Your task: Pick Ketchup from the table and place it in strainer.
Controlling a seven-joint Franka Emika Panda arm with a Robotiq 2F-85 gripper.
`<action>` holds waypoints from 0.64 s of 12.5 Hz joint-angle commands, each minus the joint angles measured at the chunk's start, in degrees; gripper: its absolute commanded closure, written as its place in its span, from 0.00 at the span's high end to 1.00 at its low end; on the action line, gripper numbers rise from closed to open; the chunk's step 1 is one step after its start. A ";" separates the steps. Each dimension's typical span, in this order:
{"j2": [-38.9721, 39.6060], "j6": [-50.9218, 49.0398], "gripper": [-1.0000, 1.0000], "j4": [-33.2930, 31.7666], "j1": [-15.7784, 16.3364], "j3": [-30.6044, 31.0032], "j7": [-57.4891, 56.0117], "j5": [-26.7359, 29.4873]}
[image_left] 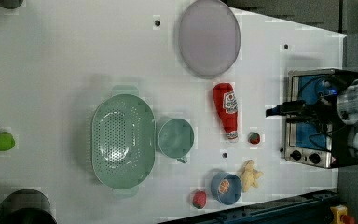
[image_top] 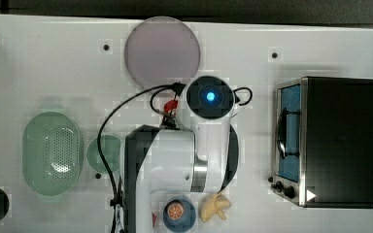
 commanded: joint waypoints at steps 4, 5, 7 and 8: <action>3.82 15.45 1.00 -5.98 -0.01 2.40 -19.21 -0.53; 5.49 18.14 1.00 -6.63 0.09 2.46 -19.09 -0.55; 9.09 23.42 1.00 -7.51 0.30 2.45 -19.11 -1.40; 10.93 26.02 1.00 -7.78 0.37 2.45 -19.06 -2.41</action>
